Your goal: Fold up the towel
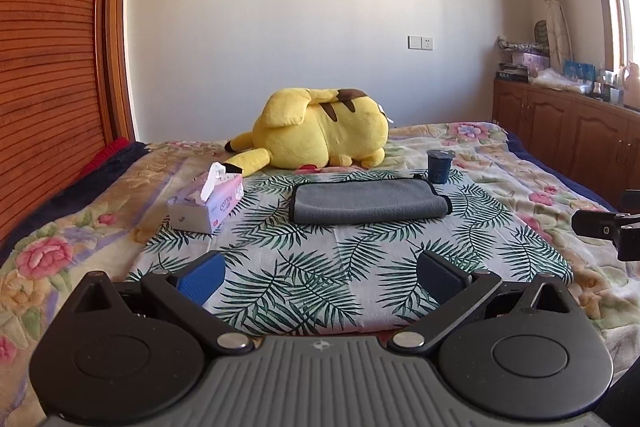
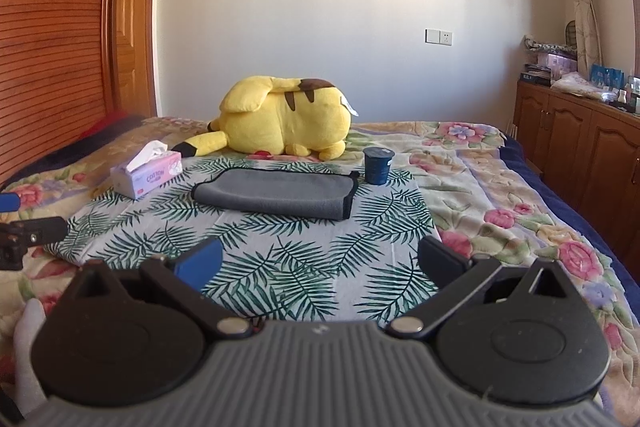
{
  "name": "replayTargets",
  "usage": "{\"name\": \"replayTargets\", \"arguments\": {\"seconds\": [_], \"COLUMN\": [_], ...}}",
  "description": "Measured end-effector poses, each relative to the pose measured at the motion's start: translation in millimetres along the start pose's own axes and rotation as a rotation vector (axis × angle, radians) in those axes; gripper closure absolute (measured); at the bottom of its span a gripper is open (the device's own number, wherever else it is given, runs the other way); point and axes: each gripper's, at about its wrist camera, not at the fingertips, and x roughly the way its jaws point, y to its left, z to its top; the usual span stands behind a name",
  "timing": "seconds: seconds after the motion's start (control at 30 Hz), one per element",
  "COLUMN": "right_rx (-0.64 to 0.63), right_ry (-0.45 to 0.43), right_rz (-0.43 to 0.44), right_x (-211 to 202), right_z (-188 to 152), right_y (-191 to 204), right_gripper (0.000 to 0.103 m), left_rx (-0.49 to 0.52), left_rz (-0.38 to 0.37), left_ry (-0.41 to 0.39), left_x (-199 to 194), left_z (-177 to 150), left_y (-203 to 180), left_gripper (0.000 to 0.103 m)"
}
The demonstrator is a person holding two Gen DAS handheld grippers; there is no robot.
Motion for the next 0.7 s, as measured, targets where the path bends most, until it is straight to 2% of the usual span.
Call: {"name": "replayTargets", "arguments": {"seconds": [0.3,0.7], "right_rx": [0.006,0.003], "right_ry": [-0.016,-0.08], "right_rz": [-0.01,-0.027], "right_x": [-1.7,-9.0], "right_z": [0.1,1.7], "right_y": [-1.4,-4.0], "right_gripper": [0.0,0.0], "left_rx": [-0.002,-0.016], "left_rz": [0.003,0.011], "left_ry": [-0.018,-0.054], "left_x": [-3.3,-9.4], "left_z": [0.8,2.6], "left_y": [1.0,5.0], "left_gripper": [0.016,0.016]}}
